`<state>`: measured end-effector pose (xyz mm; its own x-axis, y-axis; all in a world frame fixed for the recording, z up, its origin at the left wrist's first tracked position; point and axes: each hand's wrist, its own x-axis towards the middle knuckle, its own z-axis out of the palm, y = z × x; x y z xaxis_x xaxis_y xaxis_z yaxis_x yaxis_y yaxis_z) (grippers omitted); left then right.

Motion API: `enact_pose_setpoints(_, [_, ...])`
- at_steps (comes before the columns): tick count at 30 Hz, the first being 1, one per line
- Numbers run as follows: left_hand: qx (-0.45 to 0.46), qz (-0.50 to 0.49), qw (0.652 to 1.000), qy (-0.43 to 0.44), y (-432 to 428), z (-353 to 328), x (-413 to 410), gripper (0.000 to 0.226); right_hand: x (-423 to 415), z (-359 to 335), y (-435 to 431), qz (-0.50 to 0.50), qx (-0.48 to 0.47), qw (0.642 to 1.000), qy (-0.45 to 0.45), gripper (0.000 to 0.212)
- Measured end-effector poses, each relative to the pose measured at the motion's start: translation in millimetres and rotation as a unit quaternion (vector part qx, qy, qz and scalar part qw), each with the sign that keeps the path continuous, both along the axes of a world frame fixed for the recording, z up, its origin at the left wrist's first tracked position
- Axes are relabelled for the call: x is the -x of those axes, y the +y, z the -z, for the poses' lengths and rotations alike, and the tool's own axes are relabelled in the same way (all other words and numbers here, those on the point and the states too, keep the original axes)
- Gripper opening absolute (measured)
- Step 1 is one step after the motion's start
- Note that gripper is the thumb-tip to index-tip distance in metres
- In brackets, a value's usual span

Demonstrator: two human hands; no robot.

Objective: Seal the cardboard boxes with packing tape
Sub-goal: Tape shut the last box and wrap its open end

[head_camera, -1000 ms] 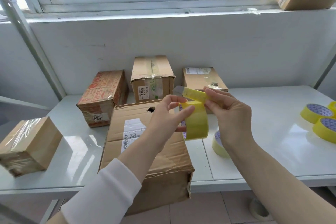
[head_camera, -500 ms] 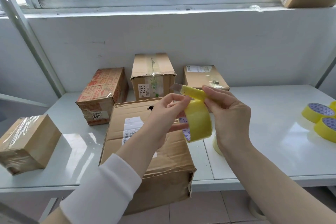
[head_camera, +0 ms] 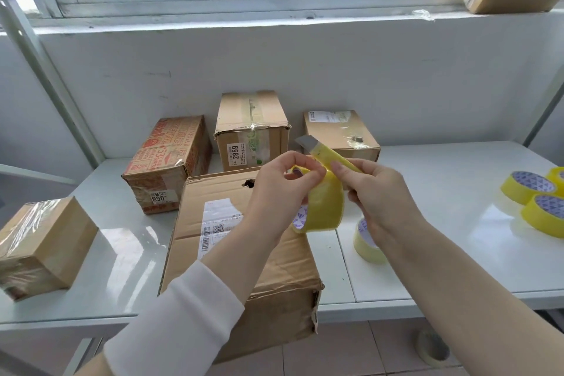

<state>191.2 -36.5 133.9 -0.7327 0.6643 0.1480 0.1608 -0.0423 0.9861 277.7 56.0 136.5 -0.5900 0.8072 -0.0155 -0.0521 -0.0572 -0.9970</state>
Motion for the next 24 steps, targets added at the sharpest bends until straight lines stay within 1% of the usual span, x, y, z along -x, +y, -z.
enact_pose_setpoints(2, [0.006,-0.009,1.0,0.021,1,1,-1,0.019,3,3,1,-0.006,0.087,0.996,0.007,0.008])
enact_pose_setpoints(4, [0.012,-0.015,0.999,0.046,1,2,-2,0.021,6,4,1,-0.023,0.154,0.988,0.011,0.005])
enact_pose_setpoints(8, [0.013,-0.013,0.995,0.094,2,4,-3,0.02,8,-2,3,-0.025,0.252,0.967,0.011,0.014])
enact_pose_setpoints(13, [0.014,-0.013,0.989,0.146,2,9,-4,0.019,6,-3,4,-0.035,0.318,0.947,0.026,0.011])
enact_pose_setpoints(19, [0.015,-0.004,0.989,0.15,5,12,-5,0.019,3,-7,1,-0.008,0.388,0.92,0.046,0.013])
enact_pose_setpoints(24, [0.018,0.001,0.988,0.153,5,13,-6,0.017,1,-9,-2,-0.003,0.42,0.906,0.057,0.018])
